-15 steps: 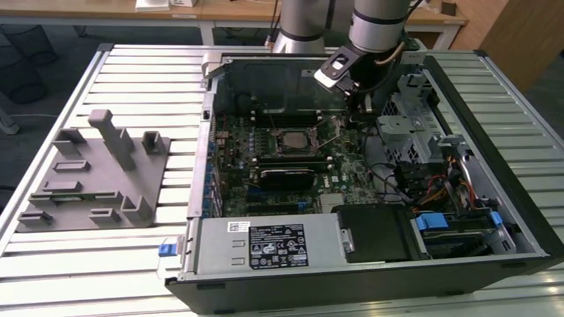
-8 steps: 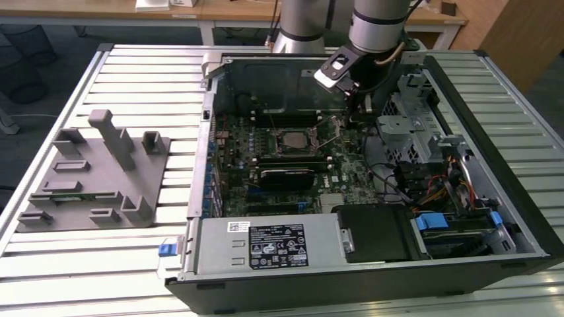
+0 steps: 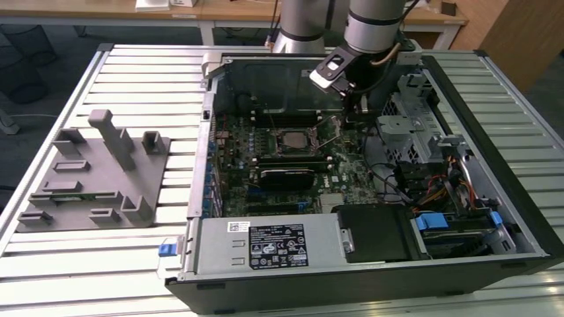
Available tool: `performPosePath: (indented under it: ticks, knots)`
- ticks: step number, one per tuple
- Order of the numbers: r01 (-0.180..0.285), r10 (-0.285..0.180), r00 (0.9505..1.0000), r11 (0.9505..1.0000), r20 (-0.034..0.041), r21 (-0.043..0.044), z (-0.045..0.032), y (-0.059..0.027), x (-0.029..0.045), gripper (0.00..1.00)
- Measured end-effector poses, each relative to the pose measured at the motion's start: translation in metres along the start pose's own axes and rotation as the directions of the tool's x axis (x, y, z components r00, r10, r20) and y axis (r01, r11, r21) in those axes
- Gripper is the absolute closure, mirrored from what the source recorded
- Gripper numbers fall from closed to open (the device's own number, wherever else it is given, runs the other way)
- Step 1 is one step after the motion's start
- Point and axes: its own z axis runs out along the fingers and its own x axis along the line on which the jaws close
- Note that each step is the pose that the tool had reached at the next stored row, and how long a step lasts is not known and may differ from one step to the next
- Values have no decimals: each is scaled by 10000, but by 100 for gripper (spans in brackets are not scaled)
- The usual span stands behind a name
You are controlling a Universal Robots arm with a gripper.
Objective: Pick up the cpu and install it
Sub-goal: 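Close the cpu cover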
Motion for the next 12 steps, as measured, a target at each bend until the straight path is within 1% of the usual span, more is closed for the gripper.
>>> performPosePath:
  ticks: [7, 12]
  knots:
    - [0, 0, 10000, 10000, 0, 0, -2, -79, 1, 89]
    - [0, 0, 10000, 10000, 0, 0, -4, -173, 1, 89]
